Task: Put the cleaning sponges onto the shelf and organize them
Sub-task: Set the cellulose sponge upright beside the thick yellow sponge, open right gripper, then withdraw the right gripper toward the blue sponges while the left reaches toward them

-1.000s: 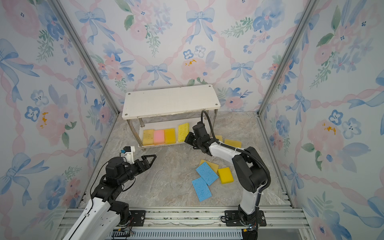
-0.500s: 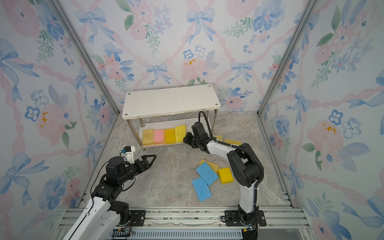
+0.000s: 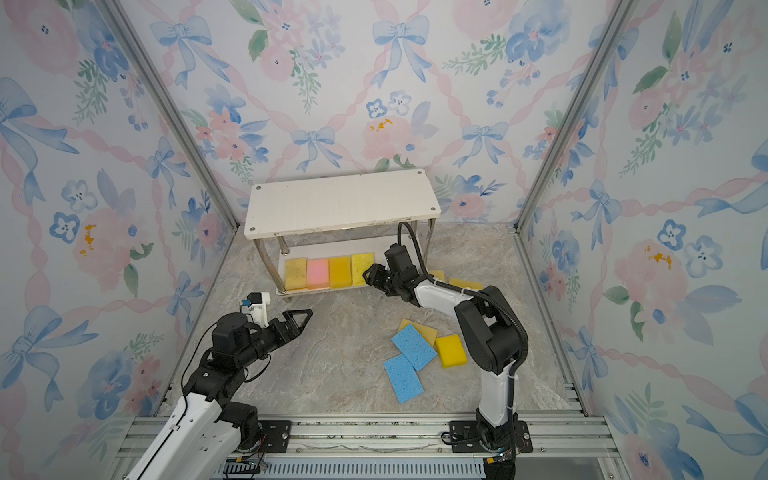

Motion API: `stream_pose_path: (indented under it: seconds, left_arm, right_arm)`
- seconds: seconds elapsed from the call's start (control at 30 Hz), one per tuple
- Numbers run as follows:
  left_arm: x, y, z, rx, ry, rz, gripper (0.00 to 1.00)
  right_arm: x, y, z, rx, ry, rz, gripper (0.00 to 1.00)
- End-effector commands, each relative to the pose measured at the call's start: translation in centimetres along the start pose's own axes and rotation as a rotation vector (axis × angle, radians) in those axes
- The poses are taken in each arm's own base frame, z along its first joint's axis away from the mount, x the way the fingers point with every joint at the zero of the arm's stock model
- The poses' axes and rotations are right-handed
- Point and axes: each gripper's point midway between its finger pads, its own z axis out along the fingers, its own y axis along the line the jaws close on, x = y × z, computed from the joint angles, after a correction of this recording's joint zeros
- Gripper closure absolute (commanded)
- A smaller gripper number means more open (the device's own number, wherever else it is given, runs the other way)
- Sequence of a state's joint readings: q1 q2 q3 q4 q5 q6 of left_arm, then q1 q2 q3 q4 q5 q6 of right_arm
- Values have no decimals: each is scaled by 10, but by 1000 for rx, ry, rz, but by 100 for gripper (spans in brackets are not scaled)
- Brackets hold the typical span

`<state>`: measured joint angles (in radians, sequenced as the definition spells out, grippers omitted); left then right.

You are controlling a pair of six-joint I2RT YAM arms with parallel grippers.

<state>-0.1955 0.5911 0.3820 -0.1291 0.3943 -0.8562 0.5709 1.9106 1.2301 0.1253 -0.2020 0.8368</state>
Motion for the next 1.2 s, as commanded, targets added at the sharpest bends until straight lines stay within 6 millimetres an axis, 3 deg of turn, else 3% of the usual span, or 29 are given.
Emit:
stream_pose_path:
  seconds: [0.0,0.37,0.53,0.63,0.77,0.87,1.03,1.17]
  left_arm:
    - [-6,-9,-3,22,-7,10,2]
    - [-8,-18,-4,55,-2,-3,2]
    - [-5,-22,1,86,29,-37,2]
    - [-7,-30,-1,113,35,-41,2]
    - [-7,-32,0,120,42,-48,2]
    - [3,-29,5,131,86,-78,2]
    - [28,-38,23,152,160,-76,2]
    - [61,-53,45,178,221,-73,2]
  right_arm:
    - [-4,-4,-16,28,-22,-15,39]
    - [4,3,-50,84,-32,-97,27]
    - [28,12,-69,94,4,-159,26]
    - [42,13,-93,111,30,-213,25]
    - [57,-1,-133,154,69,-264,23]
    - [71,-23,-166,204,150,-306,21]
    - [96,-57,-219,248,268,-306,19]
    - [113,-77,-243,279,322,-282,17]
